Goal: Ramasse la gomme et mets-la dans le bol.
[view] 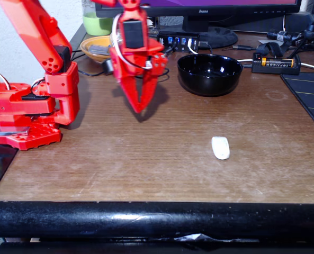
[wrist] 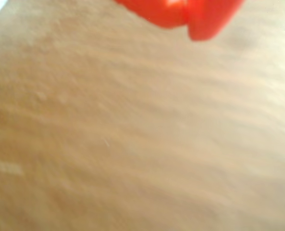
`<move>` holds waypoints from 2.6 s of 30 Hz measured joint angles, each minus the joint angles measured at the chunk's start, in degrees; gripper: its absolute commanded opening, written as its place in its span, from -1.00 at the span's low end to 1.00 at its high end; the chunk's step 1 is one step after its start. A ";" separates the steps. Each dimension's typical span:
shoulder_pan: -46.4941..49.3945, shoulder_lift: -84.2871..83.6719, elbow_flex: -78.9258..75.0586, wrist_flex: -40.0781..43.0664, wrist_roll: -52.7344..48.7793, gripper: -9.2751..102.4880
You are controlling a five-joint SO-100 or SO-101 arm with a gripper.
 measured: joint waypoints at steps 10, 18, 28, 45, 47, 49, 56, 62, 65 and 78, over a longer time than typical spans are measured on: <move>3.16 -17.93 -19.07 5.36 -0.62 -0.33; 2.29 -24.52 -28.30 8.70 0.09 -0.33; 6.68 -34.01 -39.64 9.93 1.85 -0.34; 9.67 -45.88 -50.45 11.07 1.76 -0.35; 8.96 -46.05 -50.98 11.69 2.20 -0.35; 8.53 -46.49 -51.06 11.69 2.20 -0.35; 8.09 -49.92 -55.63 13.36 2.99 -0.36; 8.26 -56.95 -64.16 16.87 3.60 -0.36; 8.26 -58.27 -67.06 18.02 3.60 -0.37; 8.26 -62.14 -72.69 19.60 4.13 -0.37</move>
